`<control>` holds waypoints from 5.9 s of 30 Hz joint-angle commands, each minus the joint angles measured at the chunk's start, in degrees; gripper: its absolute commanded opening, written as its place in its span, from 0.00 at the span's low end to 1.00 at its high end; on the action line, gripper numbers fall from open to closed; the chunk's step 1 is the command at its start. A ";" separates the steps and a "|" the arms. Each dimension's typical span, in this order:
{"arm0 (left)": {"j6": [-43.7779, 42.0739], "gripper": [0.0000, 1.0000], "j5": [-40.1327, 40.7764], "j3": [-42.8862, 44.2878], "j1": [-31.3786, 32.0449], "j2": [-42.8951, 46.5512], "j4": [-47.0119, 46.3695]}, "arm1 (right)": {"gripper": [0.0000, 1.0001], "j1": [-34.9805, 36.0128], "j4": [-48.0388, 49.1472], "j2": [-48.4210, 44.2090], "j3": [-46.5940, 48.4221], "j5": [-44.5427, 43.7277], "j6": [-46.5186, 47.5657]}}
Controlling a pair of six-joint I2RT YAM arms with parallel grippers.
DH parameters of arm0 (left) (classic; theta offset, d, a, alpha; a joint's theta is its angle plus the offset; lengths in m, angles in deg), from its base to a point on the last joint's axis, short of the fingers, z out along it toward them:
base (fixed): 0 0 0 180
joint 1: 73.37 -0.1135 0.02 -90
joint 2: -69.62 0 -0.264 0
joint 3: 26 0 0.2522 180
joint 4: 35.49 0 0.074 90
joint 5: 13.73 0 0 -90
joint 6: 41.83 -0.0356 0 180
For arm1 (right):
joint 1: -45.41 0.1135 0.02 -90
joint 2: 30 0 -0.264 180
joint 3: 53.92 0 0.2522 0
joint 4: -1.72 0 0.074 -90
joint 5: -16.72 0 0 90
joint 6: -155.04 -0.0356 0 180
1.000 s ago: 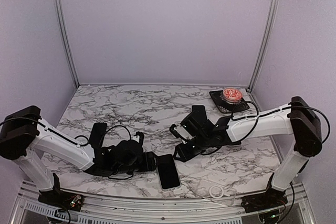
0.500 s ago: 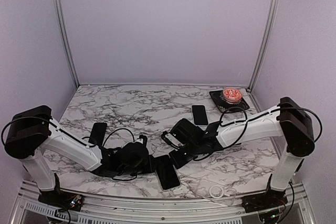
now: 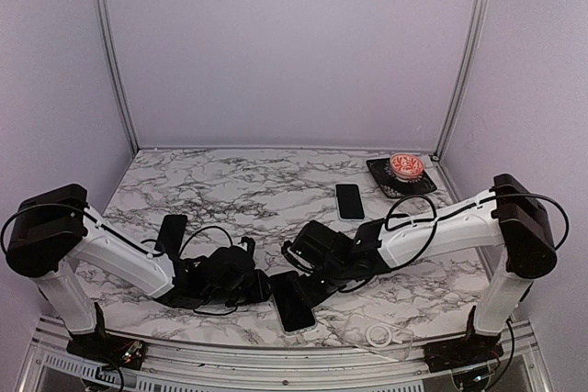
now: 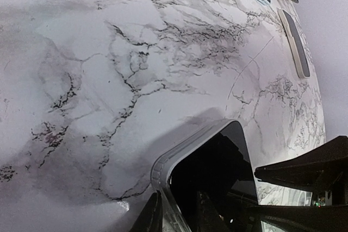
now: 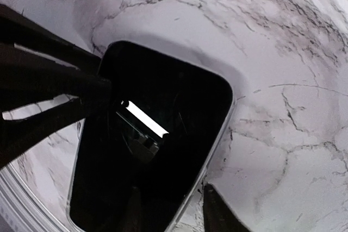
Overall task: Put the phone into the phone case
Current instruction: Press at the corner of the phone case at the center of the board, then pick up the phone with the phone case at the center of the board.
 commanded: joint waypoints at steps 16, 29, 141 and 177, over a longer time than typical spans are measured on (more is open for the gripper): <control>-19.06 0.76 16.02 0.96 -5.84 19.43 17.30 | 0.99 6.93 -13.43 3.00 10.52 -7.33 -13.98; -24.23 0.87 9.67 3.24 -7.38 18.97 18.14 | 0.99 7.93 -25.23 13.55 20.89 -8.70 -18.54; -19.61 0.94 -24.22 4.02 -19.14 1.25 -0.88 | 0.64 -0.02 -28.49 21.52 27.79 0.42 2.23; -8.16 0.76 -36.60 5.70 -17.62 -6.23 -5.13 | 0.33 -3.40 -1.74 3.75 4.43 2.49 -1.16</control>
